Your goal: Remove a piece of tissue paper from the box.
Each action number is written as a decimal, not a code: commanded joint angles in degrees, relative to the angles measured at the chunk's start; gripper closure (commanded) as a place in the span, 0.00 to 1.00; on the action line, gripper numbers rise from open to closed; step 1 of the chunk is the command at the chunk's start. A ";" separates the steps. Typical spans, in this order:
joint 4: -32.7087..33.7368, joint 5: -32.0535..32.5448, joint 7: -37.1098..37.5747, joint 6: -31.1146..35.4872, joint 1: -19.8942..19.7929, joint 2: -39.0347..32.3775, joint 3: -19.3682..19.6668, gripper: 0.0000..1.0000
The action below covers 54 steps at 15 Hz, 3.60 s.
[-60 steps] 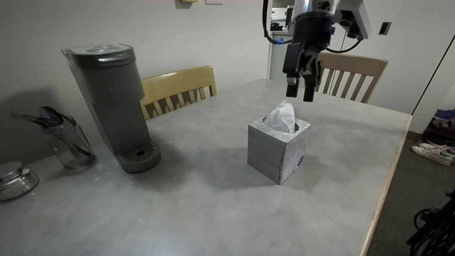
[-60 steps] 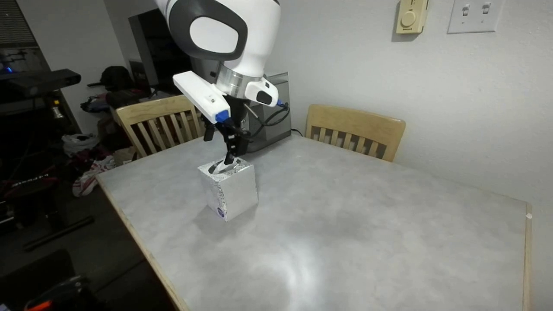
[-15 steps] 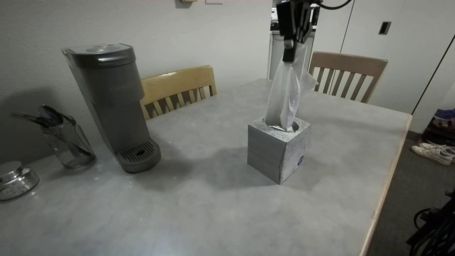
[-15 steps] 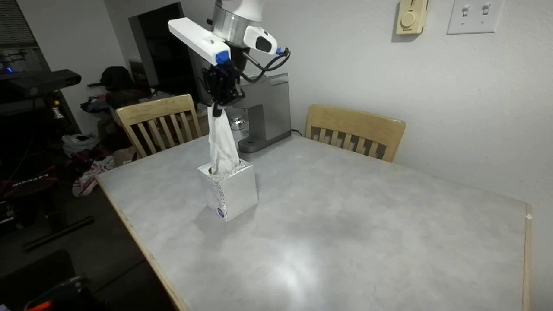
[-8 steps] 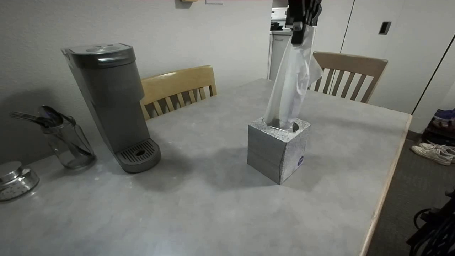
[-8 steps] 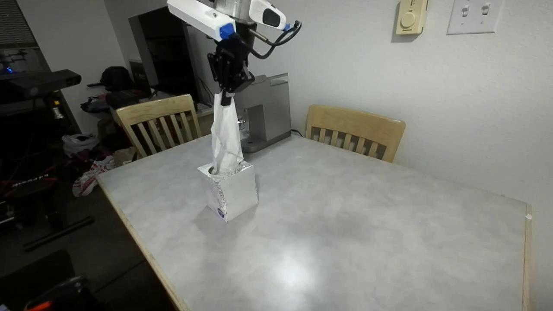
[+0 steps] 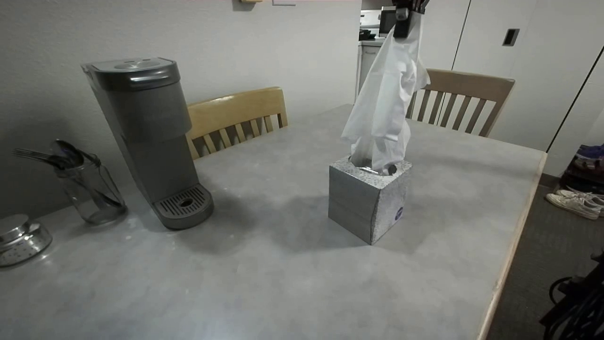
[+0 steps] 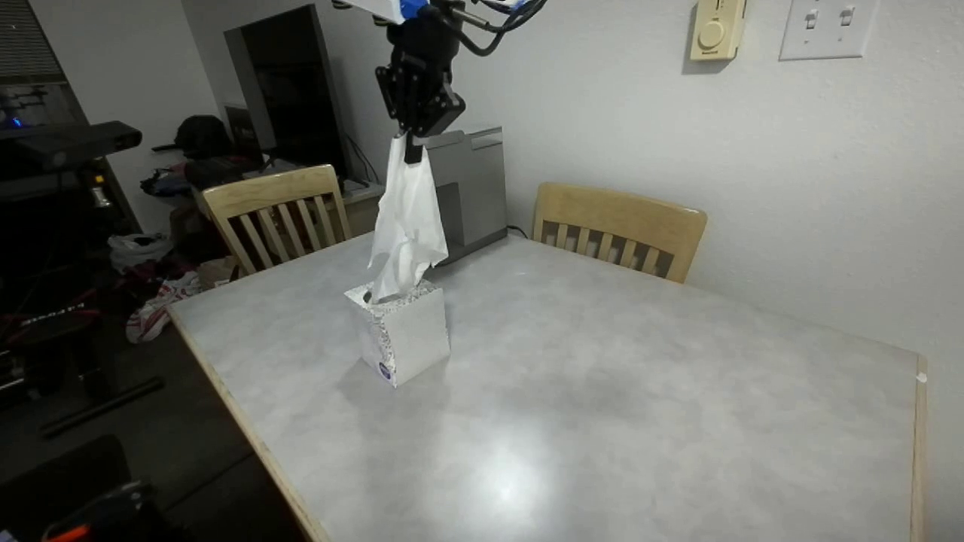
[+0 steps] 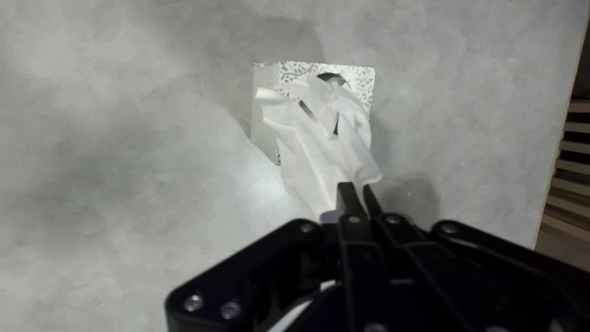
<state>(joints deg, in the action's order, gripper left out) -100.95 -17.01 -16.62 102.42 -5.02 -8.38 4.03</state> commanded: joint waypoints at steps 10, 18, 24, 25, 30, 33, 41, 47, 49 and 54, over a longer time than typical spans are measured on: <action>4.27 1.50 -12.66 -7.38 -6.54 -0.04 4.03 1.00; 3.21 7.35 -24.70 -8.41 -9.74 -3.28 6.11 1.00; 0.95 12.07 -35.32 -4.70 -10.57 -7.26 5.34 1.00; 0.30 12.92 -36.58 -3.22 -10.48 -7.58 5.27 1.00; -3.28 14.66 -39.31 5.29 -10.74 -9.58 5.19 1.00; -5.26 13.51 -39.18 9.99 -11.22 -10.94 5.02 1.00; -8.72 10.50 -38.81 15.90 -13.16 -16.99 4.09 1.00; -8.08 9.92 -38.54 16.44 -14.42 -21.43 3.25 1.00; -7.78 9.88 -38.45 16.24 -14.73 -22.71 2.88 1.00; -7.22 9.88 -38.16 15.91 -15.32 -25.08 2.12 0.86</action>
<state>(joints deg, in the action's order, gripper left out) -108.74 -6.37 -54.53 117.32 -18.64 -32.04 7.57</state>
